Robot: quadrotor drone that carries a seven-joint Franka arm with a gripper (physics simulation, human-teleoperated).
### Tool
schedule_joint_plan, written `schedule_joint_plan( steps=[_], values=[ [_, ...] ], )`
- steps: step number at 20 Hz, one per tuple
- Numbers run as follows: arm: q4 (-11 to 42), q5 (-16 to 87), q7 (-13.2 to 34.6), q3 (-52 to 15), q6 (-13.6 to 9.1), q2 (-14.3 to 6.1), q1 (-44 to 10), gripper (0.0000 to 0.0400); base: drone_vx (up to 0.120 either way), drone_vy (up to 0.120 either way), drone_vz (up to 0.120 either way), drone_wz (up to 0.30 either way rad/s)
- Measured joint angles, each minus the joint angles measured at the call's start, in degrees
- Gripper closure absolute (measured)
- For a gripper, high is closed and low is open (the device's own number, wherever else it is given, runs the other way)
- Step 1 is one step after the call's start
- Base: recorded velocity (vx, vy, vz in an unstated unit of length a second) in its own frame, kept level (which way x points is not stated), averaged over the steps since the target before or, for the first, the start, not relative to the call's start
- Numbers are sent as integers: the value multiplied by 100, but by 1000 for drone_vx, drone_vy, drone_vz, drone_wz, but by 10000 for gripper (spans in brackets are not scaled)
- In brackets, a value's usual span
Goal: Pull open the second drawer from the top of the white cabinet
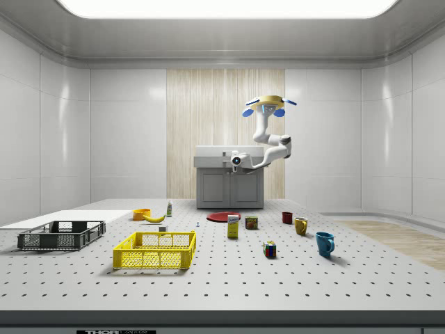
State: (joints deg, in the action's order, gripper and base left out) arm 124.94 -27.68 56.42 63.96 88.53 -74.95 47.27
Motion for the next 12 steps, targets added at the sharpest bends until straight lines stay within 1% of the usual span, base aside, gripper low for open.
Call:
schedule_joint_plan(
  steps=[1,4,5,7,9,12],
  values=[
    [-74,30,21,31,-52,-14,27,294,0,0,0,0],
    [-256,106,78,101,-175,-54,100,200,0,0,0,0],
    [-301,127,95,117,-204,-67,120,178,0,120,0,0],
    [-372,163,125,140,-246,-92,154,147,0,120,0,0],
    [-421,193,151,154,-273,-117,182,129,0,120,0,0],
    [-464,229,184,163,-292,-152,212,114,0,120,0,0]
  ],
)
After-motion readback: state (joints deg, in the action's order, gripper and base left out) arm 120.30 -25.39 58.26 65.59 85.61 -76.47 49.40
